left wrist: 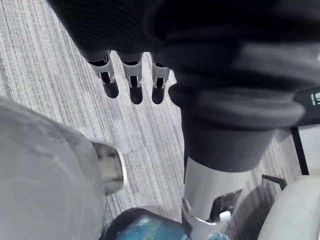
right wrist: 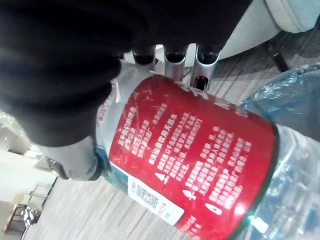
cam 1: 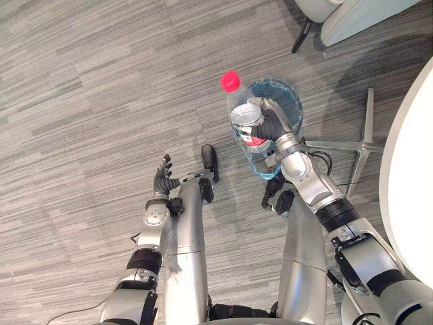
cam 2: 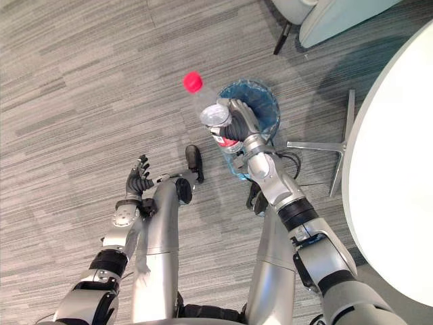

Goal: Gather rubbish on tea table into small bin, then transfer packed bag to large trash can.

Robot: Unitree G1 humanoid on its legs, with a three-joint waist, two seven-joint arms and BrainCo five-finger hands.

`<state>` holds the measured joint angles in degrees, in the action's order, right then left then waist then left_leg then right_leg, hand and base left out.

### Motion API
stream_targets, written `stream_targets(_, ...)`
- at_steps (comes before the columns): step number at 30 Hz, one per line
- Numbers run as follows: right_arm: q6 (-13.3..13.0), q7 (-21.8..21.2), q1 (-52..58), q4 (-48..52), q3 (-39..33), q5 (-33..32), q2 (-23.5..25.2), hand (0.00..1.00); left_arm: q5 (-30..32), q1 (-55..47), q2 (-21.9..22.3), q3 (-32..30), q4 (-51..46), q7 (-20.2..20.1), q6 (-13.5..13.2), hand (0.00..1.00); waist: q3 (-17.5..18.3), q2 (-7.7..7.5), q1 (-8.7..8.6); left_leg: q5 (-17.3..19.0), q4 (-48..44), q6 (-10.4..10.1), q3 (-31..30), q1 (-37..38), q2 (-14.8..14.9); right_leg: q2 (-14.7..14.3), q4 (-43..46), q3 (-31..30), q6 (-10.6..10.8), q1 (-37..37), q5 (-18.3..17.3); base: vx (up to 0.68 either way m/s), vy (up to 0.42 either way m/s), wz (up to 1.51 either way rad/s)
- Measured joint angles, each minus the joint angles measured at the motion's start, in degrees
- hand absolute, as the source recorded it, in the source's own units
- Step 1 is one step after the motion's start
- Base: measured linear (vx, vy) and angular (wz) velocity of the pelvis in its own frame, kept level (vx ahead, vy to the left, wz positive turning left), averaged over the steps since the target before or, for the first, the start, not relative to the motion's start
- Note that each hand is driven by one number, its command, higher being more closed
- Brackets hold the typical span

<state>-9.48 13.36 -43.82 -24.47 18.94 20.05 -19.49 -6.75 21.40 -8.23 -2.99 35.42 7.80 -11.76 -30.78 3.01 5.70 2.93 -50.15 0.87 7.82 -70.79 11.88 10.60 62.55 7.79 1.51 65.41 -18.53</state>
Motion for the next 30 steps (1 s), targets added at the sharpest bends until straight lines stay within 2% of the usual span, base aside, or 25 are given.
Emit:
stream_targets(14, 1.81, 1.69, -6.42, -9.92, -5.05, -2.74, 2.23, 1.0, -1.56, 0.1, -0.33, 0.08, -3.14, 0.09, -0.1, 0.0, 0.0, -0.01, -0.09, 0.04, -0.56, 0.08, 0.09, -2.98, 0.0, 0.46, 1.31, 0.03, 0.1, 3.17, -0.64, -0.01, -0.029, 0.02)
stream_targets(15, 1.9, 1.69, -6.72, -10.28, -5.05, -2.74, 2.23, 0.0, -1.56, 0.1, -0.32, 0.09, -3.29, 0.09, -0.11, 0.0, 0.0, -0.01, -0.09, 0.0, -0.55, 0.02, 0.11, -3.08, 0.01, 0.45, 1.31, 0.01, 0.11, 3.27, -0.65, 0.0, 0.0, 0.0)
stream_targets(30, 2.58, 1.49, -7.54, -13.47, -6.38, -2.71, 3.29, 0.0, -1.57, 0.56, -0.18, 0.07, -3.8, 0.13, -0.21, 0.0, 0.1, -0.13, -0.36, -0.1, -0.48, 0.0, 0.24, -3.36, 0.18, 0.32, 1.43, -0.19, 0.09, 3.87, -0.64, 0.0, 0.0, 0.0)
